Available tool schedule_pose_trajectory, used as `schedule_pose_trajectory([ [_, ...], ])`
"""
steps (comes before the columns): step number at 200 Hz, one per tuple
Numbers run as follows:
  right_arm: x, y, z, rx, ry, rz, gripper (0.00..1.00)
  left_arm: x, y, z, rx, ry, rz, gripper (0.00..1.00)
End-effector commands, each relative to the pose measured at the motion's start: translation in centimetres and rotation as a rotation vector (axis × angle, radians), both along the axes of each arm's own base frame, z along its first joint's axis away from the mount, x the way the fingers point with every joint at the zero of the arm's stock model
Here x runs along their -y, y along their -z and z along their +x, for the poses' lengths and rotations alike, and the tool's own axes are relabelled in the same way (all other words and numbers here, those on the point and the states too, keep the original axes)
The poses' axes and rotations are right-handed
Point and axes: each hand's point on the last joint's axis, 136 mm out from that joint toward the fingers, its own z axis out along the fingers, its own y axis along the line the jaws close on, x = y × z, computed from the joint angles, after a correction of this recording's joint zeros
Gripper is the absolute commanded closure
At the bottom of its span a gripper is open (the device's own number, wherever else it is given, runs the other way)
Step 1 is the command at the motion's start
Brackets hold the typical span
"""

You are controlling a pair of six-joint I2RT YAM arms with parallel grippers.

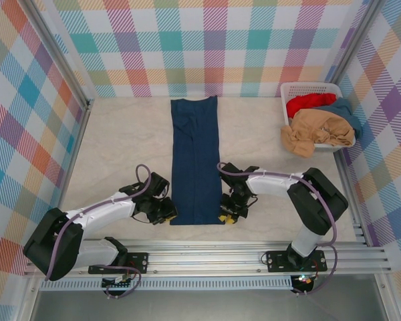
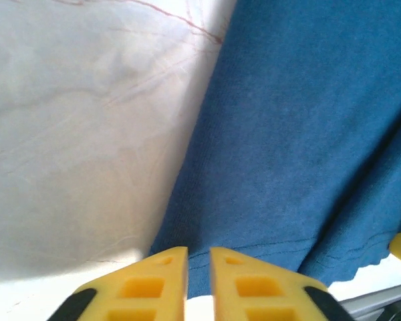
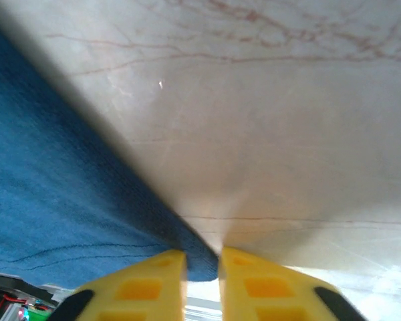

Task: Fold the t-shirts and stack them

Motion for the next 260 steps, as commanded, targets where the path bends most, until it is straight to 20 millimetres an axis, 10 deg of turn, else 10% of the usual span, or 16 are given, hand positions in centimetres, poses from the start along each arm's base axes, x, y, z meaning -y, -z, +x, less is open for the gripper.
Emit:
schedule_pose_trajectory([
  [1,-3.2,0.0,1.3,0.053,-0.029,0.086,0.9,1.0,-1.0,0.5,0.019,0.022,-0.023,0.9],
  [37,-2.8,-0.3,1.2,0.055,-0.03,0.06,1.0,0.3,-2.5,0.5,0.041,0.04,0.025,0.99],
  [68,-2.0,-0.4,0.9,0.053,-0.031,0.032,1.0,-1.8,-2.4,-1.6,-0.031,0.058,0.11,0.69],
  [121,-0.5,-0.9,0.2,0.047,-0.042,-0.023,1.0,-1.2,-1.1,-2.9,-0.102,0.065,0.068,0.59],
  [260,-0.6,-0.7,-0.1,0.028,-0.051,-0.015,1.0,1.1,1.1,-0.5,-0.106,0.122,0.175,0.86],
])
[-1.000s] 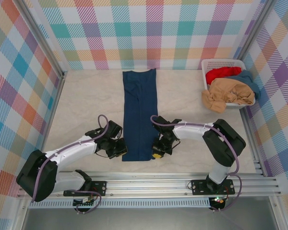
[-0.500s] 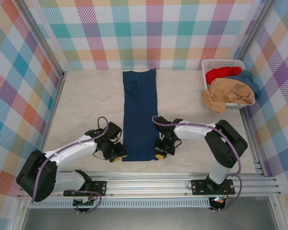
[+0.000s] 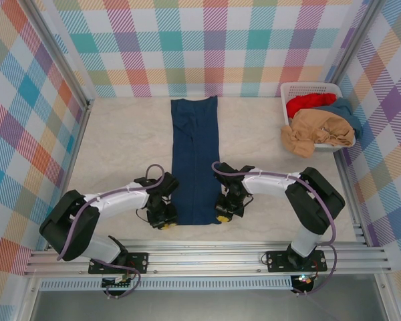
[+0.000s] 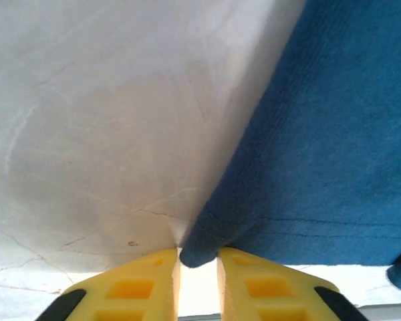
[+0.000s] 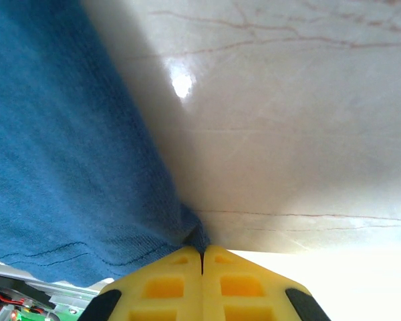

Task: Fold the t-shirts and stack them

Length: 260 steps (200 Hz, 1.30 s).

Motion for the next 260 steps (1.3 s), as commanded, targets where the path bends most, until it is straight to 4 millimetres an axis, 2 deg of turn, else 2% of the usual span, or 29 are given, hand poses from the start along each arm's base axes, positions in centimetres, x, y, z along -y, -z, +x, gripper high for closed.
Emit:
schedule_pose_trajectory([
  [1,0.3,-0.3,-0.5,-0.011,-0.016,-0.004,1.0,1.9,-0.3,2.6,0.098,0.026,-0.035,0.86],
  [36,0.4,-0.7,-0.6,-0.005,-0.03,-0.001,1.0,2.4,-2.3,4.4,0.183,0.04,-0.046,0.92],
  [56,0.4,-0.9,-0.6,-0.001,-0.037,0.002,1.0,2.1,-2.6,4.1,0.187,0.047,-0.043,1.0],
  [74,0.6,-1.2,-0.7,0.002,-0.04,0.003,1.0,1.6,-3.0,3.4,0.177,0.047,-0.042,1.0],
  [114,0.5,-2.7,-1.4,-0.004,-0.074,0.048,1.0,0.6,-4.1,0.3,0.108,0.069,-0.074,1.0],
  [158,0.5,-3.7,-4.6,-0.082,-0.17,0.083,1.0,0.5,-4.5,-4.0,0.005,0.129,-0.157,1.0],
  [191,1.5,-5.3,-6.4,-0.085,-0.19,0.093,1.0,-0.3,-6.2,-6.0,0.006,0.12,-0.205,1.0],
  [205,1.4,-6.3,-6.2,-0.06,-0.186,0.106,1.0,0.1,-7.5,-5.5,0.045,0.101,-0.235,1.0],
  [221,0.9,-7.6,-5.2,-0.034,-0.174,0.122,1.0,0.8,-9.2,-3.9,0.11,0.1,-0.243,1.0],
  [241,0.4,-8.7,-2.8,0.004,-0.123,0.139,1.0,1.4,-11.3,-0.9,0.206,0.079,-0.216,1.0],
  [260,0.2,-9.5,0.2,0.046,-0.079,0.156,1.0,1.3,-12.4,2.5,0.269,-0.002,-0.202,1.0],
])
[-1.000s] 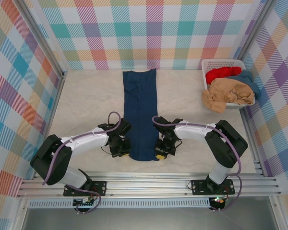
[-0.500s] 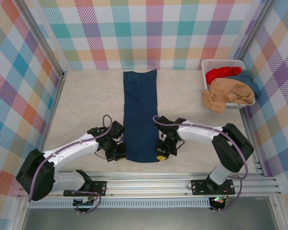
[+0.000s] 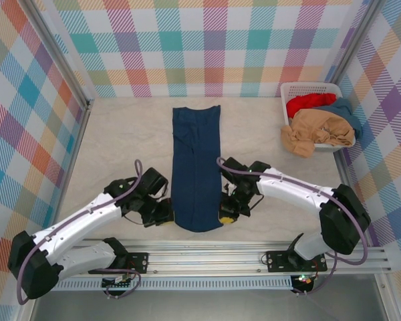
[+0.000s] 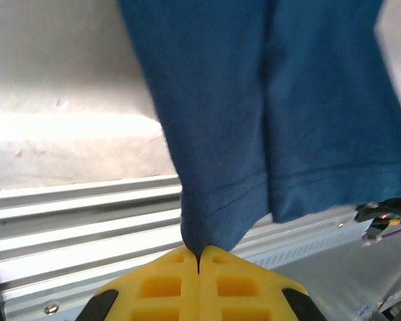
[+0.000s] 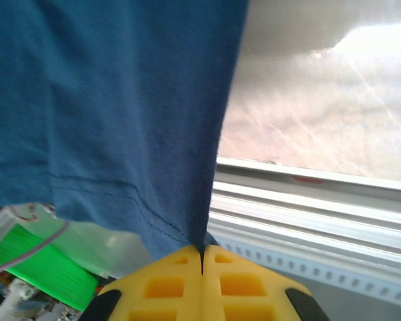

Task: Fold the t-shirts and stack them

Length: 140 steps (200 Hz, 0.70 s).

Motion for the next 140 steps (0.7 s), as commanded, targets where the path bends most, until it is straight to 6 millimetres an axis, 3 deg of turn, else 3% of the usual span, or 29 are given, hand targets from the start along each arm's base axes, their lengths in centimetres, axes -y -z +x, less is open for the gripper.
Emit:
schedule_pose_trajectory([
  [1,0.0,-1.1,2.8,0.026,0.041,0.009,1.0,-0.3,-1.5,3.7,0.077,-0.098,0.023,1.0],
  [50,-1.6,-3.4,11.5,0.115,0.094,0.054,1.0,-0.7,-2.7,12.1,0.142,-0.216,-0.001,1.0],
  [82,-1.6,-4.2,16.6,0.169,0.137,0.049,1.0,-1.4,-3.4,17.4,0.196,-0.253,0.005,1.0],
  [116,-1.5,-4.0,21.7,0.214,0.17,0.072,1.0,-2.0,-2.5,23.0,0.21,-0.291,0.023,1.0],
  [140,-1.3,-2.5,25.4,0.222,0.186,0.053,1.0,-1.8,-1.1,26.8,0.203,-0.295,0.022,1.0],
])
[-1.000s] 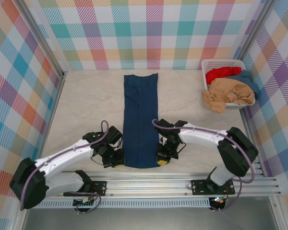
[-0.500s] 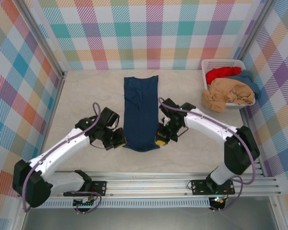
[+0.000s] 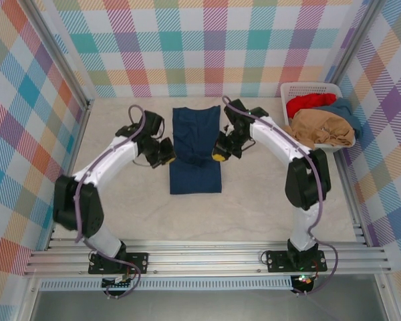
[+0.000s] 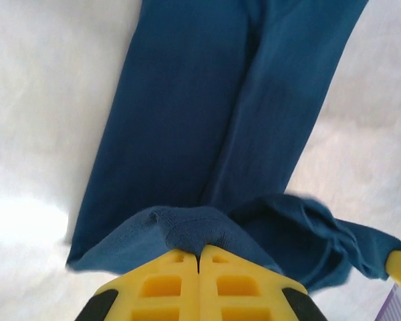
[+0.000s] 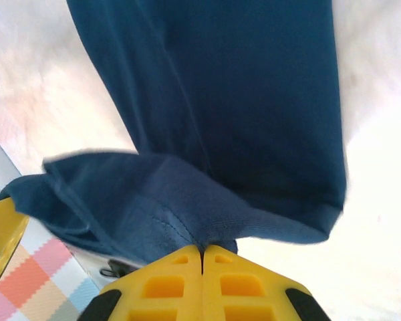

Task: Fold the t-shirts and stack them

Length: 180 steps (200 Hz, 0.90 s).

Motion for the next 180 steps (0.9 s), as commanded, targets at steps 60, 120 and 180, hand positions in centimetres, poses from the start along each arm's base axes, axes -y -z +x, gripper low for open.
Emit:
schedule_pose_trajectory([
  [60,0.9,5.8,8.6,-0.041,0.048,-0.039,1.0,0.7,4.9,9.3,-0.024,0.023,0.039,1.0],
  [120,2.6,3.4,10.4,0.087,0.062,-0.105,0.44,-2.0,1.5,9.1,0.033,-0.026,0.165,0.62],
  [180,3.4,4.9,0.2,0.037,0.056,-0.102,0.44,-1.0,5.4,-2.1,-0.126,-0.06,-0.009,0.6],
])
